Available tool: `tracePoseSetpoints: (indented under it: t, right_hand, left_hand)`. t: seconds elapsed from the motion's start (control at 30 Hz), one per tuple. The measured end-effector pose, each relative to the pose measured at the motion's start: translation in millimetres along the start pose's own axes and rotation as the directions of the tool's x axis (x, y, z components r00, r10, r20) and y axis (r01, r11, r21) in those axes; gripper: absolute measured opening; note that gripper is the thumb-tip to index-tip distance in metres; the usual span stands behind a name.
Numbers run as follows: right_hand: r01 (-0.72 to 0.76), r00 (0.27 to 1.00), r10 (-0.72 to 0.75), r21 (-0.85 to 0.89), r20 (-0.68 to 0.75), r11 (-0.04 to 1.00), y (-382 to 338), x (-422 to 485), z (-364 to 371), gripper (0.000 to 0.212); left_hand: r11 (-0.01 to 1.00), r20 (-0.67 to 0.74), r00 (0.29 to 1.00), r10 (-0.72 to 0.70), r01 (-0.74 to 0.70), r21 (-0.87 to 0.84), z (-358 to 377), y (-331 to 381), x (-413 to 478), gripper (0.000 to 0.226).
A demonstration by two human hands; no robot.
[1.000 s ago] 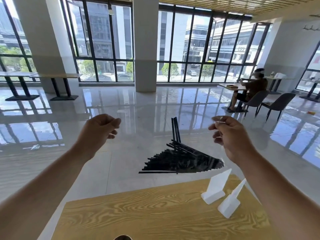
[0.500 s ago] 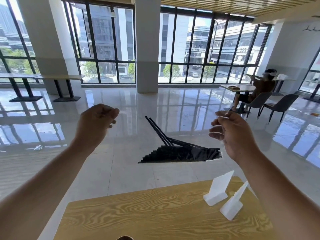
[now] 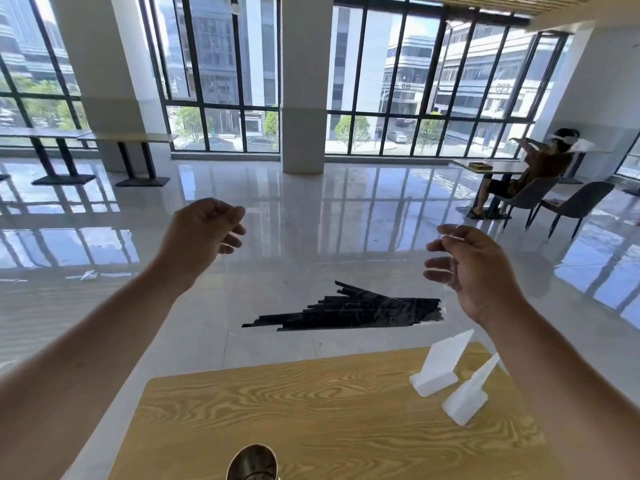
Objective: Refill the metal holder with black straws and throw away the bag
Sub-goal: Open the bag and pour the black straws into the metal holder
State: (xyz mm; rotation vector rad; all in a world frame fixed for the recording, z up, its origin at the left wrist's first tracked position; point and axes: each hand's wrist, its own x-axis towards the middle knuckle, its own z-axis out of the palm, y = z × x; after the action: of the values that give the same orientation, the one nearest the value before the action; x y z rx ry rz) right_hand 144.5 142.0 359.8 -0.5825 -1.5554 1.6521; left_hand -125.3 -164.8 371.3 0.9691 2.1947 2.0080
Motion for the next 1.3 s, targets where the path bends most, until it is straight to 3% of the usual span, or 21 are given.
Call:
tracePoseSetpoints:
  t: [0.37, 0.53, 1.3]
  right_hand:
    - [-0.153, 0.988, 0.155, -0.091, 0.019, 0.984, 89.7, -44.8, -23.4, 0.027]
    - [-0.180, 0.983, 0.183, -0.140, 0.009, 0.974, 120.3, -64.3, -25.0, 0.025]
    - [-0.254, 0.947, 0.304, -0.339, 0.101, 0.906, 153.9, -93.6, -5.9, 0.020]
  left_hand:
    - [0.981, 0.113, 0.974, -0.195, 0.195, 0.012, 1.0, -89.1, -60.9, 0.022]
    - [0.953, 0.071, 0.951, -0.301, 0.298, 0.045, 6.0, -138.3, -94.2, 0.017]
    - [0.839, 0.029, 0.839, -0.543, 0.541, 0.056, -12.0, -236.3, -182.5, 0.019]
